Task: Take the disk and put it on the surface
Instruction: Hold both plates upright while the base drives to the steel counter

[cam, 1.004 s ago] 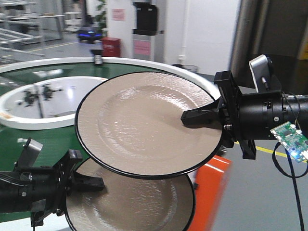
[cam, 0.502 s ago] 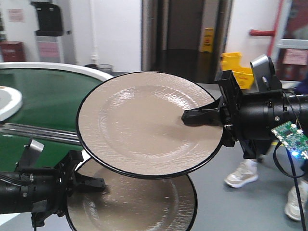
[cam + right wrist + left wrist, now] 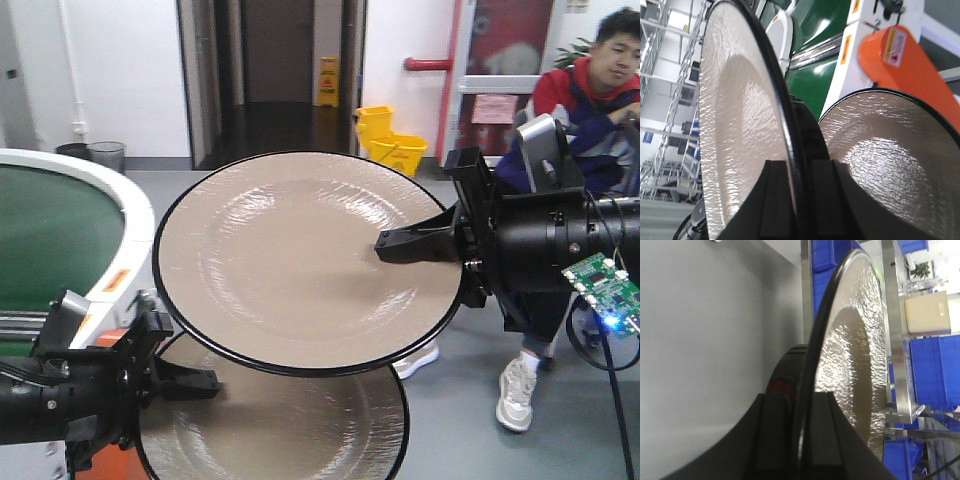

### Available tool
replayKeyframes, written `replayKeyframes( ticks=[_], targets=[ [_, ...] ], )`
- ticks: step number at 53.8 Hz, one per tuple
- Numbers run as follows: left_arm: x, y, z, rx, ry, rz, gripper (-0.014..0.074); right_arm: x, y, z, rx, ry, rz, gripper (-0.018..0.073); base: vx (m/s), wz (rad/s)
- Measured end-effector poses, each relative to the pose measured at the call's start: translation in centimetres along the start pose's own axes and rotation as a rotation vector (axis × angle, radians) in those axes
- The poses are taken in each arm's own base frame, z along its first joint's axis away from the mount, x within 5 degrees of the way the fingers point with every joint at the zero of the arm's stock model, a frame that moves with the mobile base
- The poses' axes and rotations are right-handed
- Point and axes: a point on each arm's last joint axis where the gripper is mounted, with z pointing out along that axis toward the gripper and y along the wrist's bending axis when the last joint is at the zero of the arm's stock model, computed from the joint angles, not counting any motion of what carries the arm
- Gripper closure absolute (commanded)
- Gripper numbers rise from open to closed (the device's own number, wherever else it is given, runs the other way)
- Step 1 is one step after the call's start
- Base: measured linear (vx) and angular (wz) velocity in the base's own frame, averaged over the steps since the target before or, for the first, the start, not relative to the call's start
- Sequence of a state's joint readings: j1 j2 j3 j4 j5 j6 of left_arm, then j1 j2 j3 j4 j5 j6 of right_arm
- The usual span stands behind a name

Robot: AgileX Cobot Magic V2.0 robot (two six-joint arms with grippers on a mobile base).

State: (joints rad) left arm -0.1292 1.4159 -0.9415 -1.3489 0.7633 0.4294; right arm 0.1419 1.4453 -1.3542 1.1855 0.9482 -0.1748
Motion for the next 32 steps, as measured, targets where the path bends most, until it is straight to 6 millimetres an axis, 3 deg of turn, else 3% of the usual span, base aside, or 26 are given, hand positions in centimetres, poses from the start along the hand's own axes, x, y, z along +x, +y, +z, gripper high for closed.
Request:
replayKeyframes(
  ticks=[32],
  targets=[
    [0.0,0.0,0.0,0.0,0.0,0.0,0.0598,0.0,0.0,0.0,0.0,0.0,0.0,0.0567,0.24,-0.26]
  ],
)
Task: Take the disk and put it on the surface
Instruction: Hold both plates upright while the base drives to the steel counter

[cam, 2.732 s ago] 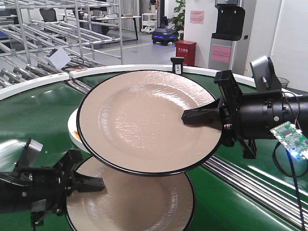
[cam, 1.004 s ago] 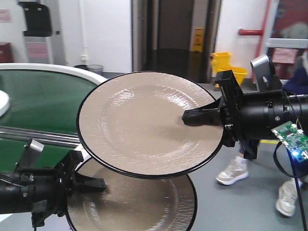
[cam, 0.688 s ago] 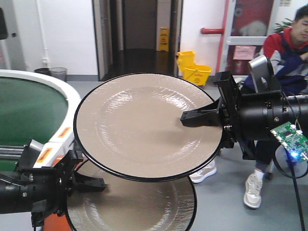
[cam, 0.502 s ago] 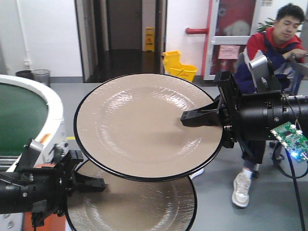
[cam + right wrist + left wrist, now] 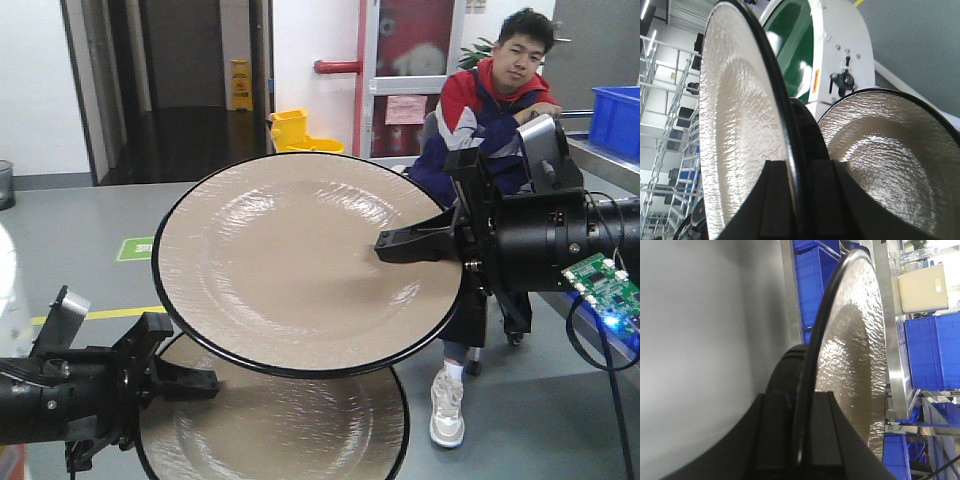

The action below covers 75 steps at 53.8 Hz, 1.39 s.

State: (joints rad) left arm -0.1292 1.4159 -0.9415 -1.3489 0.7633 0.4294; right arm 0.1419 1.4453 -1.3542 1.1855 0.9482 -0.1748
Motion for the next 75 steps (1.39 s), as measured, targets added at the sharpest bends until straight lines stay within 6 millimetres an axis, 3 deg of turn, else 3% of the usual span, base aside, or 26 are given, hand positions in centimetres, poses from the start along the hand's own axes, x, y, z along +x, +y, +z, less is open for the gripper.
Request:
replayKeyframes(
  ticks=[75],
  targets=[
    [-0.02,0.01,0.0,-0.001,-0.002,0.0,0.0595,0.0,0.0,0.0,0.0,0.0,0.0,0.0567,0.39,-0.28]
  ],
)
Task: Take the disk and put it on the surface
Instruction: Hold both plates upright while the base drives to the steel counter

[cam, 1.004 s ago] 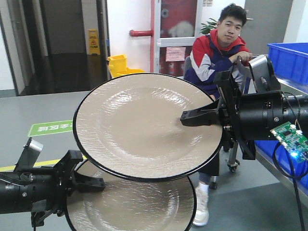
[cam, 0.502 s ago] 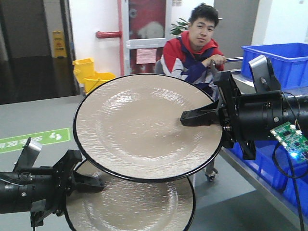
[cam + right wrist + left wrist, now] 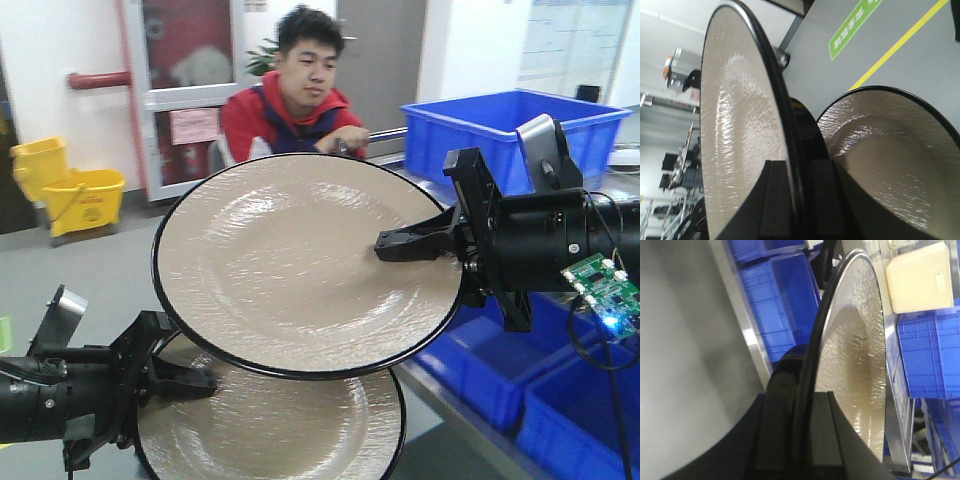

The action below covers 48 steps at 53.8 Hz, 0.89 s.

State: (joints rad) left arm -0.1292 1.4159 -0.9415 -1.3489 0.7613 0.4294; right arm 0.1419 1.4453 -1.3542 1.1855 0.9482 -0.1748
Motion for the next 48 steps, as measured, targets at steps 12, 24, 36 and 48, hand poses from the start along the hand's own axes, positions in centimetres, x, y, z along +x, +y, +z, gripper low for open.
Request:
replayKeyframes(
  ticks=[12,24,36,48],
  targets=[
    [-0.03,0.01,0.0,-0.001,-0.003,0.0,0.0595,0.0,0.0,0.0,0.0,0.0,0.0,0.0567,0.42,-0.54],
    [-0.06,0.03,0.0,-0.003,-0.006,0.0,0.0595,-0.01,0.0,0.0,0.0,-0.001,0.0,0.0567,0.41,-0.69],
    [-0.07,0.03,0.0,-0.003,-0.007,0.0,0.0595,-0.02,0.0,0.0,0.0,-0.003,0.0,0.0567,0.37,-0.76],
    [-0.07,0.03,0.0,-0.003,-0.007,-0.001,0.0595,-0.03,0.0,0.0,0.001,-0.003,0.0,0.0567,0.33,-0.75]
  ],
)
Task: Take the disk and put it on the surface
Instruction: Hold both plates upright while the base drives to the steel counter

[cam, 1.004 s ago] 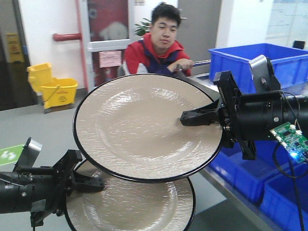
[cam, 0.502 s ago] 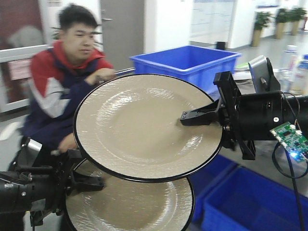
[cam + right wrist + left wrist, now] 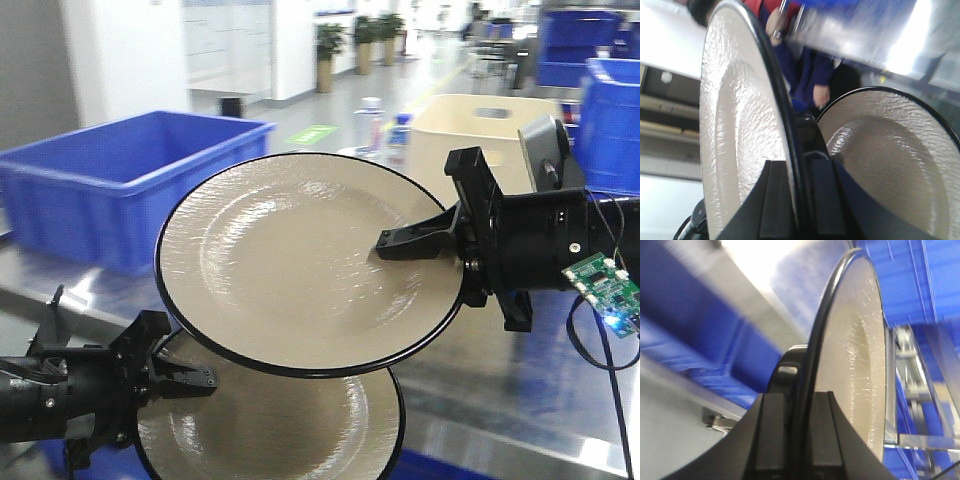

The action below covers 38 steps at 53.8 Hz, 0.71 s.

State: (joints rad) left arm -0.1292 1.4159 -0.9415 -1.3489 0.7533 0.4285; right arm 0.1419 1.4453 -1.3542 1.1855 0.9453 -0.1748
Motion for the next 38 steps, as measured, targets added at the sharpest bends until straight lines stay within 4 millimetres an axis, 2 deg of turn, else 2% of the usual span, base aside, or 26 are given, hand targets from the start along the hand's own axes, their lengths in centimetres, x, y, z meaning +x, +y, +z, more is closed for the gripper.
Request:
replayKeyframes(
  ticks=[18,38],
  targets=[
    [0.02,-0.01,0.0,0.001,0.002,-0.001,0.0595,-0.01,0.0,0.0,0.0,-0.001,0.0,0.0567,0.3,-0.6],
    [0.01,-0.01,0.0,0.001,0.001,-0.001,0.0595,-0.01,0.0,0.0,0.0,-0.001,0.0,0.0567,0.28,-0.32]
  ],
)
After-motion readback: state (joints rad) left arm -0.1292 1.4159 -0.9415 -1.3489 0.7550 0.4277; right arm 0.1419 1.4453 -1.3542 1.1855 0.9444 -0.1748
